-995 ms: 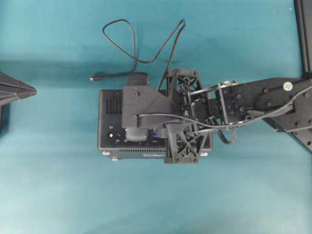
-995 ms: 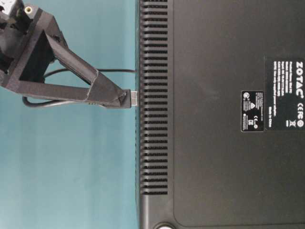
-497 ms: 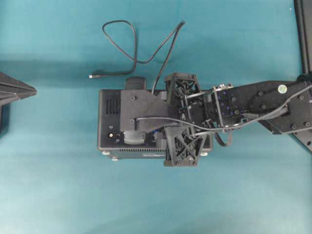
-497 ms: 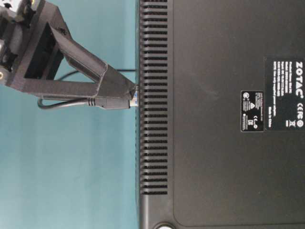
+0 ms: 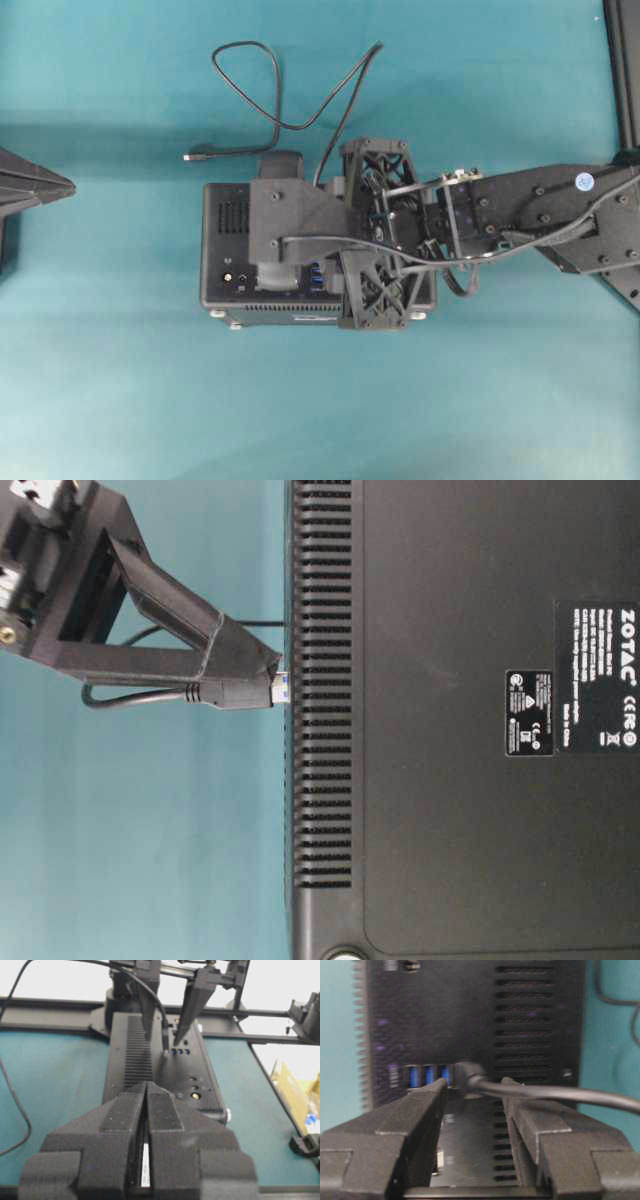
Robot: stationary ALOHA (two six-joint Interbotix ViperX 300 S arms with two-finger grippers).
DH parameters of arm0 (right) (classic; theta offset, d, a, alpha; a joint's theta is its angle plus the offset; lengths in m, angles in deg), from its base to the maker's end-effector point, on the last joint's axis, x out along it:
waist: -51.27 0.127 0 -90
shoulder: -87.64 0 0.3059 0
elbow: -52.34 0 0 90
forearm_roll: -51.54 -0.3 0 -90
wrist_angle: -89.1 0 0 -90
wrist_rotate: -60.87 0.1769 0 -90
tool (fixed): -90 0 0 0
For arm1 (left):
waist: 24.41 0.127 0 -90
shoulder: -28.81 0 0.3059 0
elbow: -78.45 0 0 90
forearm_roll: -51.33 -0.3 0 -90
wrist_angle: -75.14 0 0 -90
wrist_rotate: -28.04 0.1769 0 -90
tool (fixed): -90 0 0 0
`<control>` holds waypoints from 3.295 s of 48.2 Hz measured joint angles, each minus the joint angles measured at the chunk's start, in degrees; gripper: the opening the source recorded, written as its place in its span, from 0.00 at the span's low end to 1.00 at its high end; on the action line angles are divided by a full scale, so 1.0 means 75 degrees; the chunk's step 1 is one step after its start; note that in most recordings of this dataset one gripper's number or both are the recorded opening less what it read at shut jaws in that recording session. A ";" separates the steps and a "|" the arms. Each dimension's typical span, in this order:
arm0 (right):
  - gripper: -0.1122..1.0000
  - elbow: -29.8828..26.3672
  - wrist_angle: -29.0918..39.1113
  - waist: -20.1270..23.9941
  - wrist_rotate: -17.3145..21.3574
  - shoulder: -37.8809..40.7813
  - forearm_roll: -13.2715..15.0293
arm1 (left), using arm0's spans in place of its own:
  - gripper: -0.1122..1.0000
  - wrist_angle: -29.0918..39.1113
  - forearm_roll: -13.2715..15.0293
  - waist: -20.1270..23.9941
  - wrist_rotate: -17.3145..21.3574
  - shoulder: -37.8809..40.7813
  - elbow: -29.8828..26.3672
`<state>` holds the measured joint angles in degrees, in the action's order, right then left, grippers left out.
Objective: Insert the USB into the PC box with both arms.
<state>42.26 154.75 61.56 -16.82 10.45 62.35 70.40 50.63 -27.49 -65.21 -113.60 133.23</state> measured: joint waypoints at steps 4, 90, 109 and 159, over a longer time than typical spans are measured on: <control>0.56 0.0000 -0.0047 -0.0035 0.0000 0.0000 0.0035 | 0.10 0.0000 0.0000 0.0000 -0.0012 0.0000 0.0000; 0.09 -0.0387 0.0352 -0.0070 0.0105 -0.0047 -0.0164 | 0.10 0.0000 0.0000 0.0000 -0.0023 0.0000 0.0035; 0.09 -0.0387 0.0422 -0.0094 0.0117 -0.0023 -0.0387 | 0.10 0.0000 0.0000 0.0000 -0.0234 0.0000 0.0105; 0.09 -0.0445 0.0633 -0.0070 0.0129 0.0082 -0.0316 | 0.10 0.0000 0.0000 0.0000 -0.0258 0.0012 0.0105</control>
<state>38.92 159.50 61.03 -15.85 11.07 59.98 70.40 50.63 -27.49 -67.15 -113.51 134.02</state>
